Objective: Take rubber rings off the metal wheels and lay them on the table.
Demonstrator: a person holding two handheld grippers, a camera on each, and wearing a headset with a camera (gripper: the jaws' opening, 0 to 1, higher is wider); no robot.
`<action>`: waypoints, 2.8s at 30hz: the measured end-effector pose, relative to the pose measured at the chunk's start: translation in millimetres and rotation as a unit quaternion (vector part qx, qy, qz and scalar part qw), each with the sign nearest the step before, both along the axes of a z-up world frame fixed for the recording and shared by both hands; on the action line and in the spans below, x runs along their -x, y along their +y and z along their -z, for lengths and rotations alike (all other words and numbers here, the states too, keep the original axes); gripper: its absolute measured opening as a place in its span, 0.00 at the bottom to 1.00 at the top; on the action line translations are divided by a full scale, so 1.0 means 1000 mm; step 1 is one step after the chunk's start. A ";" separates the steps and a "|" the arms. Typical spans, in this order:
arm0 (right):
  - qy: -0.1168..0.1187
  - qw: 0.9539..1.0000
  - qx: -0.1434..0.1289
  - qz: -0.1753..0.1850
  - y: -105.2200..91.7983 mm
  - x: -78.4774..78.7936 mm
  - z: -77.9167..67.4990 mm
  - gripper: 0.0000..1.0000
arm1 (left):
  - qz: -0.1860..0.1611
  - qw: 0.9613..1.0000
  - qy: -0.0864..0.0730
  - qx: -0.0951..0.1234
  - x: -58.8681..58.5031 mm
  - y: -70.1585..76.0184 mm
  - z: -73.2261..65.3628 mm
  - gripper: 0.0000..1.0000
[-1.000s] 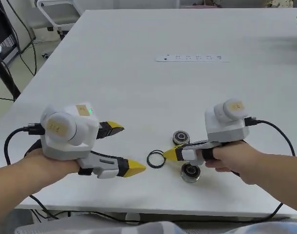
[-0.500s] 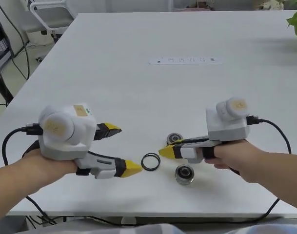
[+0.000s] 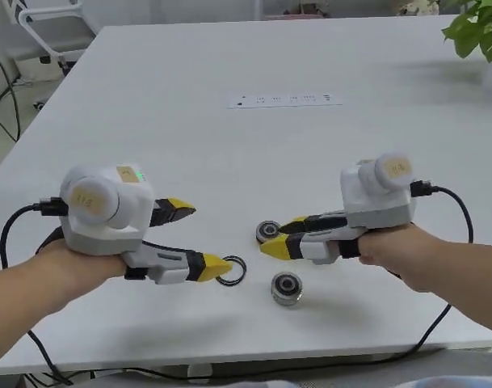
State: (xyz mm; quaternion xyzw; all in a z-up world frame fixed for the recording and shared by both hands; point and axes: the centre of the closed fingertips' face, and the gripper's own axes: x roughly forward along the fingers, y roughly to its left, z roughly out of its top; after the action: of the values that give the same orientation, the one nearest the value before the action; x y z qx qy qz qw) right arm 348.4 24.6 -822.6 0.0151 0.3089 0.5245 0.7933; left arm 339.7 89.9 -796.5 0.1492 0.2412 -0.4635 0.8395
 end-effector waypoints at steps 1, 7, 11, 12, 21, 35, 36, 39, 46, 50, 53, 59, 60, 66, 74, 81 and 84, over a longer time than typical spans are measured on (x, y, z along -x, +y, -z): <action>-0.004 1.000 0.004 -0.001 -0.002 0.000 0.000 0.34 | 0.000 1.000 0.001 -0.001 -0.001 -0.001 0.001 0.66; -0.040 0.999 0.019 -0.004 -0.011 -0.005 -0.004 0.34 | 0.001 1.000 0.003 -0.002 -0.010 -0.006 0.002 0.65; -0.046 0.999 0.024 -0.006 -0.017 -0.008 -0.001 0.32 | 0.002 1.000 0.004 -0.005 -0.015 -0.010 0.004 0.63; -0.048 0.998 0.027 -0.006 -0.020 -0.010 0.002 0.32 | 0.002 1.000 0.005 -0.005 -0.016 -0.011 0.005 0.63; -0.048 0.998 0.047 -0.004 -0.031 -0.019 0.019 0.31 | 0.003 1.000 0.011 -0.009 -0.026 -0.023 0.011 0.59; -0.048 0.997 0.052 -0.020 -0.024 -0.025 0.033 0.24 | 0.013 0.999 0.029 -0.012 -0.035 -0.041 0.026 0.50; -0.049 0.997 0.053 -0.021 -0.024 -0.025 0.034 0.24 | 0.014 0.999 0.031 -0.014 -0.036 -0.042 0.028 0.49; -0.050 0.997 0.054 -0.023 -0.022 -0.025 0.035 0.23 | 0.017 0.999 0.033 -0.018 -0.036 -0.046 0.031 0.48; -0.053 0.997 0.057 -0.030 -0.017 -0.023 0.037 0.20 | 0.030 0.998 0.040 -0.026 -0.035 -0.054 0.039 0.42; -0.052 0.997 0.057 -0.030 -0.016 -0.025 0.039 0.19 | 0.032 0.998 0.043 -0.025 -0.038 -0.057 0.043 0.42; -0.054 0.997 0.049 -0.025 -0.013 -0.027 0.038 0.19 | 0.035 0.998 0.049 -0.022 -0.039 -0.060 0.043 0.40; -0.058 0.997 0.049 -0.030 -0.013 -0.029 0.038 0.15 | 0.040 0.998 0.052 -0.015 -0.041 -0.069 0.045 0.33; -0.059 0.997 0.049 -0.031 -0.014 -0.030 0.039 0.15 | 0.042 0.998 0.051 -0.016 -0.041 -0.070 0.045 0.32; -0.060 0.997 0.042 -0.027 -0.014 -0.031 0.039 0.13 | 0.043 0.997 0.055 -0.012 -0.044 -0.076 0.046 0.26; -0.062 0.997 0.042 -0.027 -0.013 -0.032 0.039 0.13 | 0.036 0.998 0.052 -0.024 -0.049 -0.075 0.052 0.19; -0.060 0.997 0.042 -0.027 -0.011 -0.031 0.040 0.11 | 0.025 0.999 0.040 -0.025 -0.051 -0.076 0.053 0.14; -0.061 0.997 0.039 -0.024 -0.011 -0.032 0.040 0.11 | 0.013 0.999 0.037 -0.014 -0.051 -0.075 0.052 0.14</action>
State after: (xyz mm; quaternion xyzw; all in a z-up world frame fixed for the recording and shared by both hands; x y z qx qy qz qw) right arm 380.3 13.6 -862.8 -0.0550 0.2807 0.5309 0.7977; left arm 390.4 14.9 -848.0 0.1473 0.2763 -0.4763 0.8217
